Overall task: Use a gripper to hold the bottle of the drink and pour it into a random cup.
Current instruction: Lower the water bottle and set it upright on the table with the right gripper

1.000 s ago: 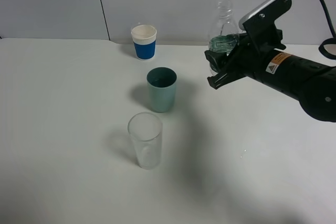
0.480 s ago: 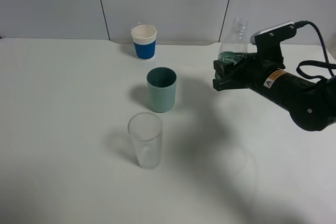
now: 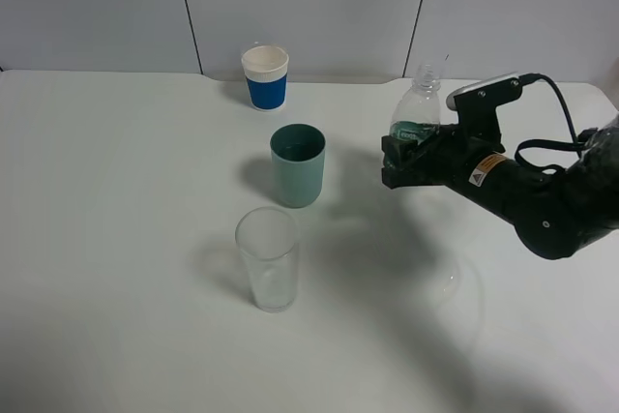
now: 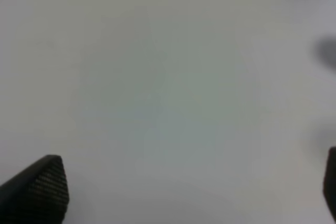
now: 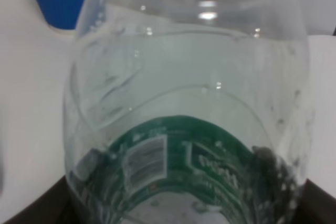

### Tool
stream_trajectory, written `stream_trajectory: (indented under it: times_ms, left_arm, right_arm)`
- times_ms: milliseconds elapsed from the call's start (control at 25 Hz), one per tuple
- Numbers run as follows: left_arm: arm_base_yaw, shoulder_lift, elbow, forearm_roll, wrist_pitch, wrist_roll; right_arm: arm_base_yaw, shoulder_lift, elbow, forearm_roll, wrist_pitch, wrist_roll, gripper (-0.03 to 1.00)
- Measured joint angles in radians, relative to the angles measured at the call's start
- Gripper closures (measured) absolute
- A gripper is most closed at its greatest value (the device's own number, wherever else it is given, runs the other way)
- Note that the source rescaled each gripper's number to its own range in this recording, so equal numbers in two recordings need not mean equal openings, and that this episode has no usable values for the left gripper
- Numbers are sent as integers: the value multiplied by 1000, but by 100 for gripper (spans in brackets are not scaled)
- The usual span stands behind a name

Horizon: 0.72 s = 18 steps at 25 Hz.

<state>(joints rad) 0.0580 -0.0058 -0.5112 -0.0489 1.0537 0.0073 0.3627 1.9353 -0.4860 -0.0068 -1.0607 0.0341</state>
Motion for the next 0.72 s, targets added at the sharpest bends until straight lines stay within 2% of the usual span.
stream_trajectory:
  times_ms: [720]
  left_arm:
    - [0, 0, 0, 0, 0, 0]
  right_arm:
    - [0, 64, 0, -198, -52, 2, 97]
